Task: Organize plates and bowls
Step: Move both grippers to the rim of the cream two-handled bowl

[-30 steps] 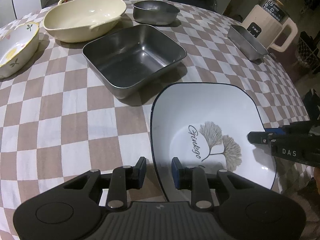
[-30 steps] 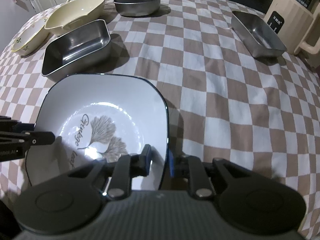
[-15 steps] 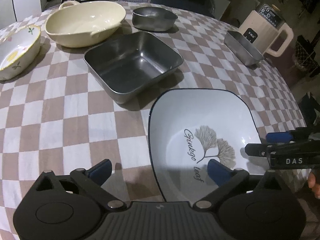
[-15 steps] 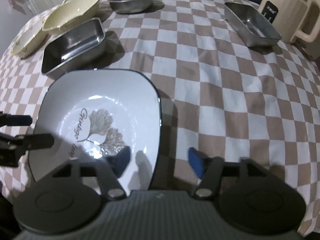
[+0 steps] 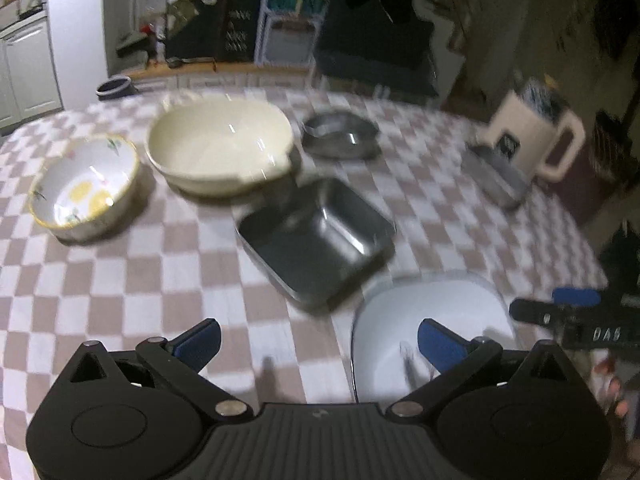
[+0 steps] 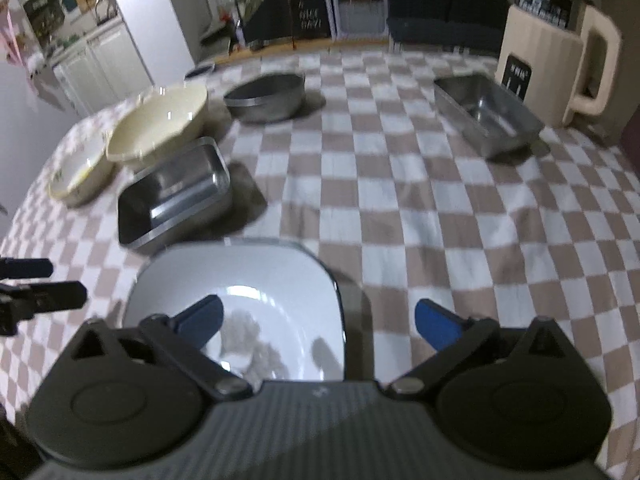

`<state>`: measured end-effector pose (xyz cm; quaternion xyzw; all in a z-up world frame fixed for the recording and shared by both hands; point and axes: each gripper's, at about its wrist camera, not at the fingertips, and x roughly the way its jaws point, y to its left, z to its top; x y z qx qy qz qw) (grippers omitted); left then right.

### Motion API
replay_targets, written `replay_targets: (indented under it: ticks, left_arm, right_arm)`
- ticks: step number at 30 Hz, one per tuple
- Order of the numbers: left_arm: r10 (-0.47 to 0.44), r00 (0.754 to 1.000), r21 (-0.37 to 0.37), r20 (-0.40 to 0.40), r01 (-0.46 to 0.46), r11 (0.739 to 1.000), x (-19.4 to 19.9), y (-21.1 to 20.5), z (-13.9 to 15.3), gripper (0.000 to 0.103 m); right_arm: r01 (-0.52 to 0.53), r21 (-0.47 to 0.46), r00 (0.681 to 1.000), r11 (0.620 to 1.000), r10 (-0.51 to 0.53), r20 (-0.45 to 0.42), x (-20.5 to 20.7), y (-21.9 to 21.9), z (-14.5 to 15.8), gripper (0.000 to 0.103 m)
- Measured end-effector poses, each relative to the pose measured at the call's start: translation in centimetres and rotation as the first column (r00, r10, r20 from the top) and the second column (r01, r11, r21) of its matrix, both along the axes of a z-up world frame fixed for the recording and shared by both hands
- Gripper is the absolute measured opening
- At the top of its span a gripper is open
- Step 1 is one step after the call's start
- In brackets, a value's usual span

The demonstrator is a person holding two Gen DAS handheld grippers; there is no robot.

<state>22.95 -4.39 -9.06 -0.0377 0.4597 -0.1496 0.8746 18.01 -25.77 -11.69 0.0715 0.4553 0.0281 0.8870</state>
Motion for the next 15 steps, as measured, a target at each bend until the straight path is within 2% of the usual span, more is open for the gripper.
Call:
replay_targets:
  ticks: [5, 9, 15]
  left_arm:
    - [0.052, 0.995, 0.001, 0.09, -0.052, 0.999, 1.5, 1.4, 2.7, 0.103]
    - [0.113, 0.983, 0.004, 0.144, -0.115, 0.993, 2.8, 2.7, 3.8, 0.103]
    - [0.216, 0.963, -0.061, 0.16, -0.209, 0.976, 5.8, 5.0, 4.1, 0.103]
  right_arm:
    - [0.04, 0.049, 0.994, 0.998, -0.045, 0.104, 1.0, 0.4, 1.7, 0.103]
    - [0.043, 0.118, 0.983, 0.992, -0.063, 0.173, 2.5, 1.3, 2.7, 0.103]
    - [0.051, 0.248, 0.967, 0.967, -0.11, 0.228, 5.3, 2.7, 3.3, 0.103]
